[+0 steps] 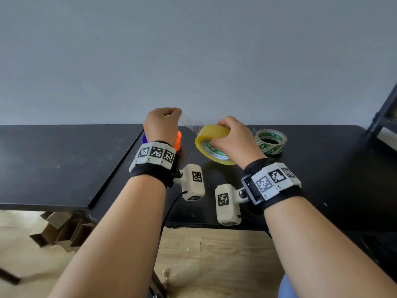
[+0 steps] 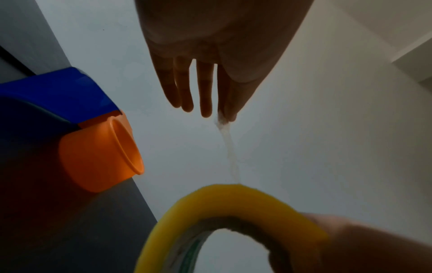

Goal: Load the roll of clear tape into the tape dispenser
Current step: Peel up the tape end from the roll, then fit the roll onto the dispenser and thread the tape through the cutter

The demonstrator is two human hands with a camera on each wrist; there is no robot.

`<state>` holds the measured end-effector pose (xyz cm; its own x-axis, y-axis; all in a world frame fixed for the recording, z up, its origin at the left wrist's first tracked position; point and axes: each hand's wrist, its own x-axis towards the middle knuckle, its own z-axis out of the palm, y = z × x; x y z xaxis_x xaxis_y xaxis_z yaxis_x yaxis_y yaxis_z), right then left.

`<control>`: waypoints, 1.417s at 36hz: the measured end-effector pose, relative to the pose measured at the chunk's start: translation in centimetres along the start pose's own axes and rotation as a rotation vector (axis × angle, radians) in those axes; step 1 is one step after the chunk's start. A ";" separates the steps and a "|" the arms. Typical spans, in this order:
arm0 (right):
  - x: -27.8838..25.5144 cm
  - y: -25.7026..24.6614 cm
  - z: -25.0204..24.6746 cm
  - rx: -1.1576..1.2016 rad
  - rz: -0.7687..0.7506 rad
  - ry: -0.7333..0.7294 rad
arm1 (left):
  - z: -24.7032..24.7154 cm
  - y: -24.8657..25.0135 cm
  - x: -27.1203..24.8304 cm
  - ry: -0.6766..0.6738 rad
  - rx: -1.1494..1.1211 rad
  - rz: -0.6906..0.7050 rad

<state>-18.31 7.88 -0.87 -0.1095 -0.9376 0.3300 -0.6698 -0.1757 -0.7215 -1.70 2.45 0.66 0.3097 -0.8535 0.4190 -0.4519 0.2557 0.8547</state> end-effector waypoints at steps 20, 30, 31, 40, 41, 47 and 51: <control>2.1 -0.3 0.4 0.063 0.029 0.109 | 1.4 -4.5 2.2 -0.398 0.608 -0.107; 3.2 0.0 0.2 0.092 0.038 0.140 | 1.7 -4.3 3.0 -0.365 0.540 -0.080; 3.2 0.0 0.3 0.095 0.038 0.146 | 1.6 -3.9 2.9 -0.358 0.592 -0.075; 2.7 0.3 0.2 0.140 0.025 0.212 | 1.4 -2.6 2.3 -0.200 0.226 -0.081; 2.6 0.3 0.1 0.139 0.026 0.227 | 1.4 -2.3 2.2 -0.191 0.183 -0.081; 2.4 0.2 -1.0 0.148 0.031 0.322 | 1.7 -1.0 1.8 -0.163 -0.176 -0.253; 2.3 0.2 -1.5 0.170 0.028 0.366 | 2.3 -0.5 1.2 -0.239 -0.341 -0.375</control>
<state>-19.82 6.13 0.71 -0.4009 -0.7795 0.4814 -0.5353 -0.2271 -0.8136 -3.04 0.21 0.06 0.1807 -0.9833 0.0205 -0.0391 0.0136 0.9991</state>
